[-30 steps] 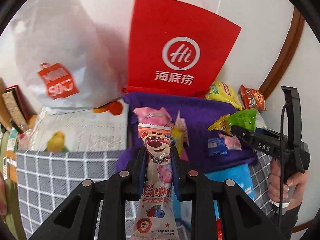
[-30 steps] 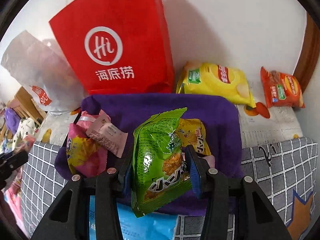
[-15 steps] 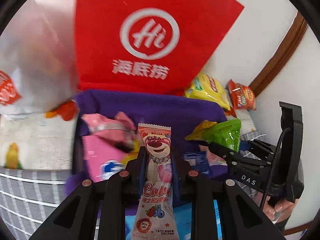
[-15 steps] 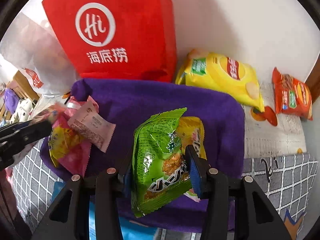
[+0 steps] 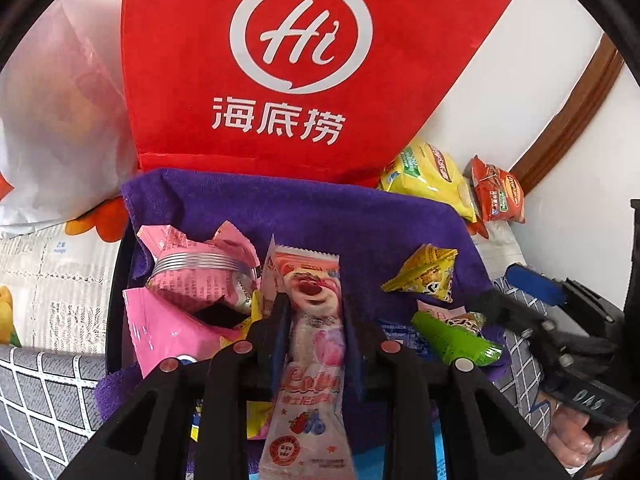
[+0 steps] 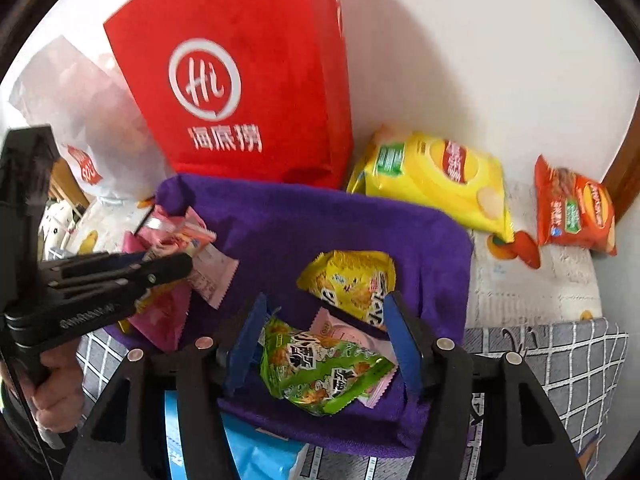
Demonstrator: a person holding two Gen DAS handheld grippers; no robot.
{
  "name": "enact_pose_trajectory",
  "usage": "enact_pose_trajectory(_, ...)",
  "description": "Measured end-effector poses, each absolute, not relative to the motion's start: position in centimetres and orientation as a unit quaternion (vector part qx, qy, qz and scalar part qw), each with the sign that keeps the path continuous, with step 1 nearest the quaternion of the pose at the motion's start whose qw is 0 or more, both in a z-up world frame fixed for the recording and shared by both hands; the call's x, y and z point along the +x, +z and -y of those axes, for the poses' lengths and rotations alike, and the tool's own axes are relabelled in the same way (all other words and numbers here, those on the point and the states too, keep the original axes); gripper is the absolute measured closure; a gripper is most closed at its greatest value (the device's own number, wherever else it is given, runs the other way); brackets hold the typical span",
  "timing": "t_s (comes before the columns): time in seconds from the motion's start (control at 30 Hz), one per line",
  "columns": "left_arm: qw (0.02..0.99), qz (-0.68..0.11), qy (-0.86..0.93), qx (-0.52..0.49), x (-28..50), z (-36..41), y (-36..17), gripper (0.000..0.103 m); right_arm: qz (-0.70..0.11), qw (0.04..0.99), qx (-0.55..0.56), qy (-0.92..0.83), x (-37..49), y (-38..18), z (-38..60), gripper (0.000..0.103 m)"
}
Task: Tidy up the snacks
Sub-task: 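Open both tools to drop the bag and lollipop onto the purple towel, then lower the right tool and grasp the red candy packet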
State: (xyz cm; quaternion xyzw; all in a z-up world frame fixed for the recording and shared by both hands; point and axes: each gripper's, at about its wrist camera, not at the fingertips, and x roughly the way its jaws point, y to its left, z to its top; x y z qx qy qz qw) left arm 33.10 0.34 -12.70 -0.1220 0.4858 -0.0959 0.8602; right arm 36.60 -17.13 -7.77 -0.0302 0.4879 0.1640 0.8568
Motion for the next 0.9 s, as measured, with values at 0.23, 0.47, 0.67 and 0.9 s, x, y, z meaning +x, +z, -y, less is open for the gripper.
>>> enact_pose_trajectory(0.23, 0.879, -0.452, -0.077, -0.127, 31.1, -1.4, -10.1, 0.051, -0.456, 0.876, 0.013, 0.154, 35.8, -5.1, 18.6, 0.042)
enact_pose_trajectory(0.47, 0.886, -0.443, -0.075, -0.114, 27.1, -2.8, -7.9, 0.050, -0.432, 0.887, 0.009, 0.160, 34.2, -2.6, 17.8, 0.042)
enact_pose_trajectory(0.67, 0.885, -0.453, -0.064, -0.086, 23.5, -3.8, -7.9, 0.051, -0.426, 0.887, 0.044, 0.174, 31.3, -1.7, 17.5, 0.046)
enact_pose_trajectory(0.9, 0.878, -0.465, -0.076, -0.085, 19.0, -4.5, -9.1, 0.050, -0.434, 0.889, 0.016, 0.146, 25.0, -3.0, 17.6, 0.053)
